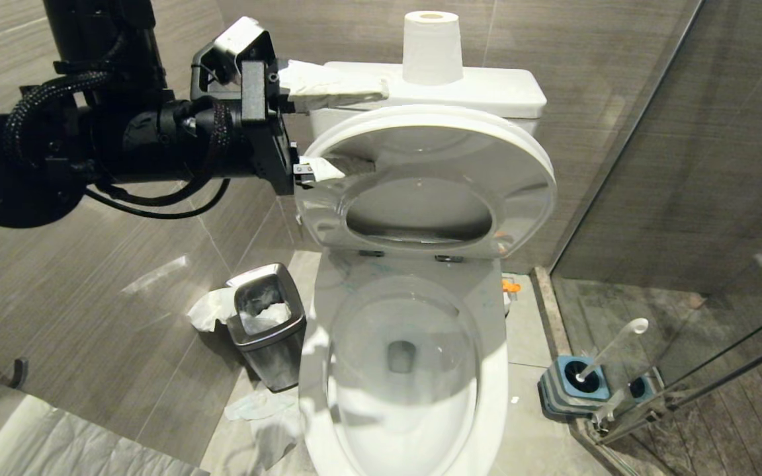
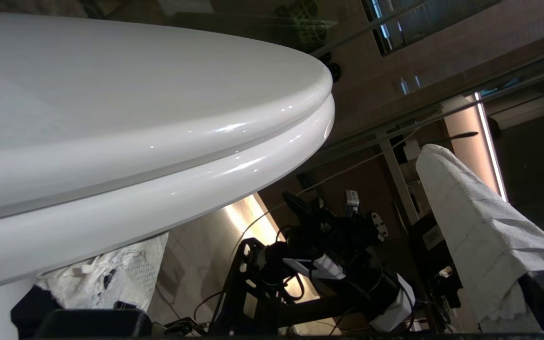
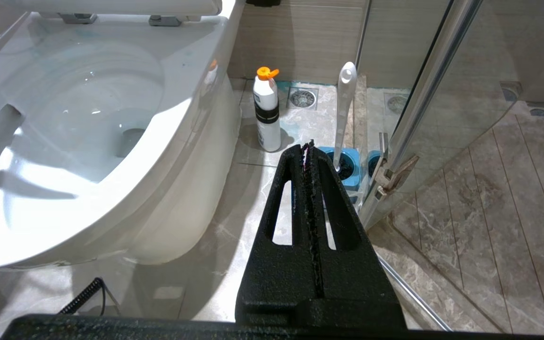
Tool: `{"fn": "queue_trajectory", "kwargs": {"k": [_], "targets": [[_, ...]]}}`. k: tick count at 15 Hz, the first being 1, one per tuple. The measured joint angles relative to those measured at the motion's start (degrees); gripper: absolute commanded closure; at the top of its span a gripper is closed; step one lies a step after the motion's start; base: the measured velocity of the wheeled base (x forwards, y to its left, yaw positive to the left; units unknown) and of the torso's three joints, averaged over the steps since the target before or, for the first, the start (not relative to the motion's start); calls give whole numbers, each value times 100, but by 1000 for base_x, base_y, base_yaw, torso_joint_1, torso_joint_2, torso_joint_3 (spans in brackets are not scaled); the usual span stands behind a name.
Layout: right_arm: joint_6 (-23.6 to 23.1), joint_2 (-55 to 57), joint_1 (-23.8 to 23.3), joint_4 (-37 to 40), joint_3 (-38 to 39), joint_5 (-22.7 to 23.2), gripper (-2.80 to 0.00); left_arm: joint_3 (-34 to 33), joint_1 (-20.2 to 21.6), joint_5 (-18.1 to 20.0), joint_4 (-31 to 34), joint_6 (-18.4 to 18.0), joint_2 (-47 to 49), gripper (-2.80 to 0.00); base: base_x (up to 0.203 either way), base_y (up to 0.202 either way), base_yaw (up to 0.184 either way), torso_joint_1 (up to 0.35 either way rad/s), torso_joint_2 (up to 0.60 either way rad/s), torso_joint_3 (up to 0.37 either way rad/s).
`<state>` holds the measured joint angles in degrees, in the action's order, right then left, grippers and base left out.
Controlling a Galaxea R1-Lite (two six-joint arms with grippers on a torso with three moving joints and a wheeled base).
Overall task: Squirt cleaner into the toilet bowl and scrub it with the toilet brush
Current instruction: Use the left hand to lift the toilet lid slightly
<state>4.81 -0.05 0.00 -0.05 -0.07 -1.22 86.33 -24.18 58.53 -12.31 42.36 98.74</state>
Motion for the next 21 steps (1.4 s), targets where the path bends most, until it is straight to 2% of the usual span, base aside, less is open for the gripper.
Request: {"fn": "queue_trajectory", "kwargs": {"k": [6,11,17,21], "targets": [[0,0,0,-2,0,2,0,453,-2,-326,-1,127,254,-280,0,0,0,0,0,0],[0,0,0,-2,0,0,0,1089,23,-634,-11,135,569,-280,0,0,0,0,0,0],[1,0,0,0,0,0,0,1770,79,-1454,-122,95,1073,-280,0,0,0,0,0,0],[1,0,0,0,0,3,0,2346,145,-1730,-100,46,1493,-280,0,0,0,0,0,0]]}}
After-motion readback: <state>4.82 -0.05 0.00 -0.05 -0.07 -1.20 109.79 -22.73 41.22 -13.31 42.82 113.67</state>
